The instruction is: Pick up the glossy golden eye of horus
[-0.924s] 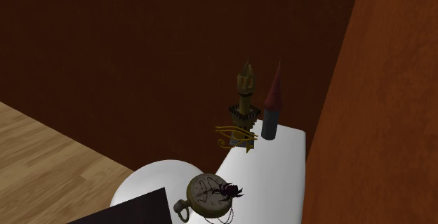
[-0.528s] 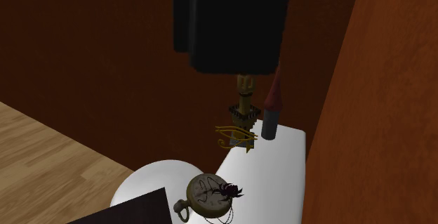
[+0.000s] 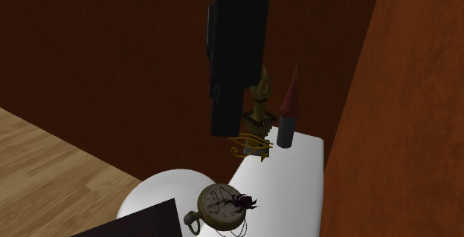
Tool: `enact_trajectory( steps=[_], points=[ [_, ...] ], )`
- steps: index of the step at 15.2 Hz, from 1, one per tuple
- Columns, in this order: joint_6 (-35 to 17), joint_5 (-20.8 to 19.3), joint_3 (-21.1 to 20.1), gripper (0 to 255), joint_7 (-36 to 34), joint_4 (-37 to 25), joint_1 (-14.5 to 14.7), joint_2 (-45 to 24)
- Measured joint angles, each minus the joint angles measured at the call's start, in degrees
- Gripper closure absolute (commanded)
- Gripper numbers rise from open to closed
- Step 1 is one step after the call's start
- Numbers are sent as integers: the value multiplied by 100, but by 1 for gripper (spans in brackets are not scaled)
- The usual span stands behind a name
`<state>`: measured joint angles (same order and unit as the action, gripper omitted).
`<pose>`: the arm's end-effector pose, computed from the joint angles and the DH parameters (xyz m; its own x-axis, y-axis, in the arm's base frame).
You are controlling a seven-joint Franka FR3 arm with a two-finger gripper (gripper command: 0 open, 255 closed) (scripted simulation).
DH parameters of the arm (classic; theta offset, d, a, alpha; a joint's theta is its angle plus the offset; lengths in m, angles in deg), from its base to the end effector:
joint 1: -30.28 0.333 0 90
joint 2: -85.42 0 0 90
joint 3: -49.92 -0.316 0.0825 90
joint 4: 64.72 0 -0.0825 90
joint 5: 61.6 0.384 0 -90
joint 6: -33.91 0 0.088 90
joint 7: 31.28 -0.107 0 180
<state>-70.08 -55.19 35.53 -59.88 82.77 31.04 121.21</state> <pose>0.3304 0.1001 0.4471 0.9398 -0.3245 -0.1069 -0.3136 -0.9435 0.1066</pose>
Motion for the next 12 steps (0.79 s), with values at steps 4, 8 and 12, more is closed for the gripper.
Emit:
enact_trajectory(
  steps=[4, 8, 12],
  points=[
    [-680, 264, -396, 0, -722, -60, -9, -688],
    [-1414, 354, -792, 0, -1476, -319, -85, -1614],
    [-2046, 277, -1094, 0, -2240, -620, -156, -2491]
  ],
)
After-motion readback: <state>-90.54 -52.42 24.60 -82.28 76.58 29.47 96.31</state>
